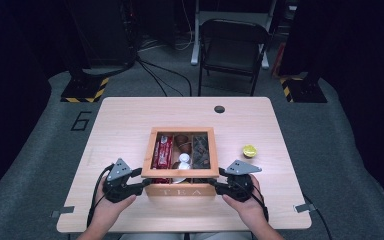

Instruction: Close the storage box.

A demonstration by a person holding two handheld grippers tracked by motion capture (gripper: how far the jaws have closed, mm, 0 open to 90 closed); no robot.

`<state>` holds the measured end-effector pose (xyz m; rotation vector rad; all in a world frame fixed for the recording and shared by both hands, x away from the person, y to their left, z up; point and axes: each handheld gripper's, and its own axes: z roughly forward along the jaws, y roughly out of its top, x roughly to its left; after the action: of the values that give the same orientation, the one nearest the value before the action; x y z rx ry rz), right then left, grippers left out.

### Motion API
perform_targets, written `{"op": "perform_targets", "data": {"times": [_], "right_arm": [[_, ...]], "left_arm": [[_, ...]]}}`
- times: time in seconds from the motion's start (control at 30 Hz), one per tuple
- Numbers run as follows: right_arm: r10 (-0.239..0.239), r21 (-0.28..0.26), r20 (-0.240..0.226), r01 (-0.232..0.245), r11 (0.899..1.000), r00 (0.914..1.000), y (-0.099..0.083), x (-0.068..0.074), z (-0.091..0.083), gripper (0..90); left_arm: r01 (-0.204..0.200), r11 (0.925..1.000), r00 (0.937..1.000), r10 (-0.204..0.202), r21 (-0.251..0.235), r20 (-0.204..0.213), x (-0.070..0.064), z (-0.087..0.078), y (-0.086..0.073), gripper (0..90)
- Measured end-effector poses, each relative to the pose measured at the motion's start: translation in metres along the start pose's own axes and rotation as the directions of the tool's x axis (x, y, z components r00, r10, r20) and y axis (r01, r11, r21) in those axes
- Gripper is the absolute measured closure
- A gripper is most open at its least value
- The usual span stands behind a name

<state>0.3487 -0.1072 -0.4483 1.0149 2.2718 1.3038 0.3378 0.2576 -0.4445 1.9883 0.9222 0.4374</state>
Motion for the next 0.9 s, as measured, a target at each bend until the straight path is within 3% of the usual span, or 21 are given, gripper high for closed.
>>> {"op": "perform_targets", "data": {"times": [0.53, 0.8, 0.9], "right_arm": [[0.022, 0.037, -0.012, -0.022, 0.999, 0.9997, -0.012, 0.003, 0.005, 49.6], [0.025, 0.062, -0.031, -0.024, 0.998, 0.9992, -0.016, 0.002, 0.006, 47.9], [0.029, 0.072, -0.029, -0.027, 0.997, 0.9992, -0.017, 0.003, 0.006, 47.3]], "left_arm": [[0.014, 0.9997, 0.9999, -0.014, 0.021, 0.009, -0.001, 0.005, -0.014, 48.5], [0.009, 0.9985, 0.9995, -0.011, 0.054, 0.029, -0.002, 0.006, -0.016, 48.5], [0.010, 0.9986, 0.9998, -0.011, 0.052, 0.018, -0.003, 0.006, -0.018, 48.7]]}}
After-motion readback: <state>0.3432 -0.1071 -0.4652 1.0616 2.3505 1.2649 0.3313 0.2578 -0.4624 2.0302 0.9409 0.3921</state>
